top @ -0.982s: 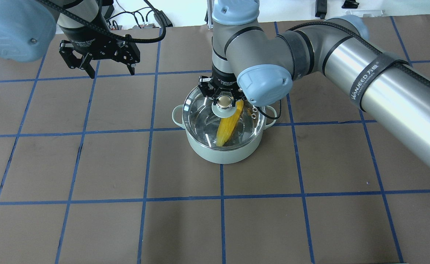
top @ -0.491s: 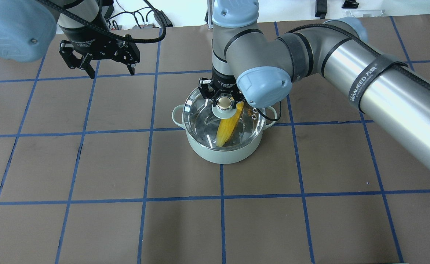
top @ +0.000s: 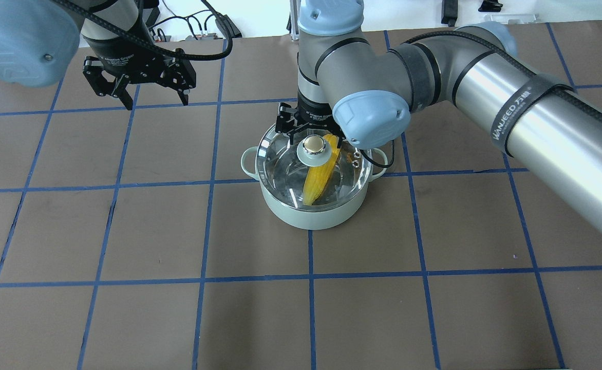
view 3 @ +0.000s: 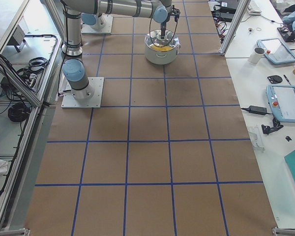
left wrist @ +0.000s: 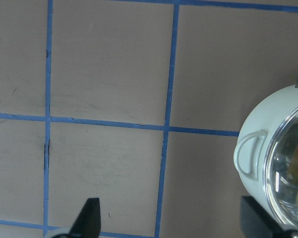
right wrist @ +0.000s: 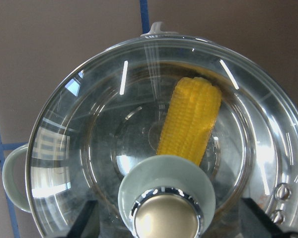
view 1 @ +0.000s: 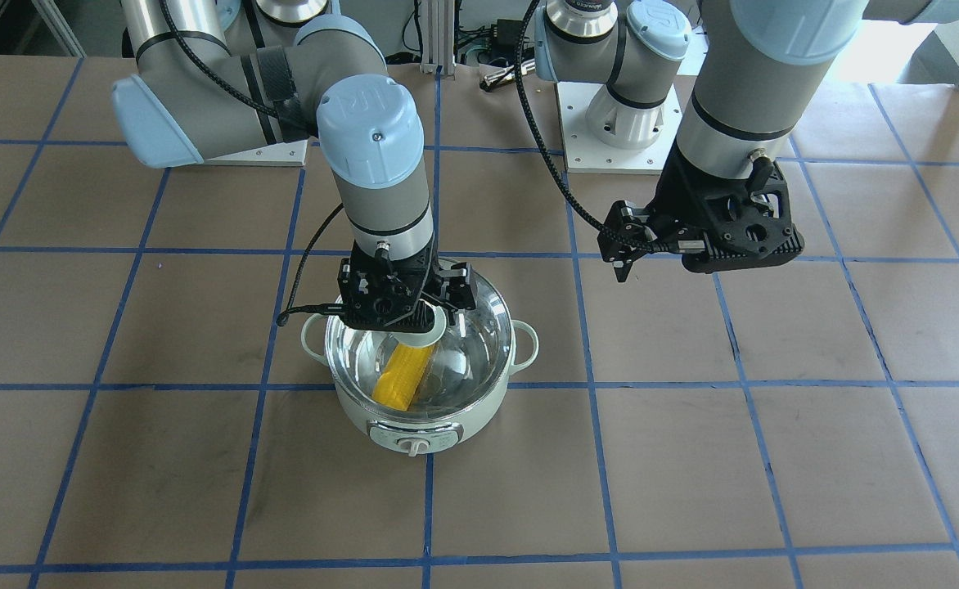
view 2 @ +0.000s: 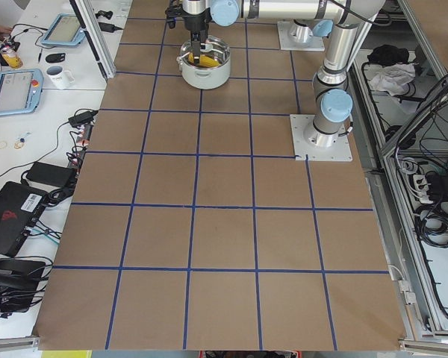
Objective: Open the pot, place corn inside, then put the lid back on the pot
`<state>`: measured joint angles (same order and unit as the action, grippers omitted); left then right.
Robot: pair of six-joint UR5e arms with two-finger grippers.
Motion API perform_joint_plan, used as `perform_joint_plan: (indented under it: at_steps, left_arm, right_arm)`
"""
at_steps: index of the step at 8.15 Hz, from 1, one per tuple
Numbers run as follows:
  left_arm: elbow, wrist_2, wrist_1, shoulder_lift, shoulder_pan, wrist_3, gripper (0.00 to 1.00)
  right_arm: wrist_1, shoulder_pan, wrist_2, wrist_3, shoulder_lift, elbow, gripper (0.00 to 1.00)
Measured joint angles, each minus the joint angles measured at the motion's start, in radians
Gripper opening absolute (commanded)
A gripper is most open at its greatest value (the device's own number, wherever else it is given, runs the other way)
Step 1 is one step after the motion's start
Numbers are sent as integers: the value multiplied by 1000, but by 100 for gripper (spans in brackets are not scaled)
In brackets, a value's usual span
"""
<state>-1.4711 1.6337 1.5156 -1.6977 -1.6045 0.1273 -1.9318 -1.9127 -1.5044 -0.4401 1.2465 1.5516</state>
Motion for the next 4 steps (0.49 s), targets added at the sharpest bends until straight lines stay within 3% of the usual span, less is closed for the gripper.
perform_joint_plan:
  at_steps: [4]
  left_arm:
    - [0, 0, 0, -1, 0, 0, 100]
  right_arm:
    - [20, 18, -66, 74, 124, -7, 100]
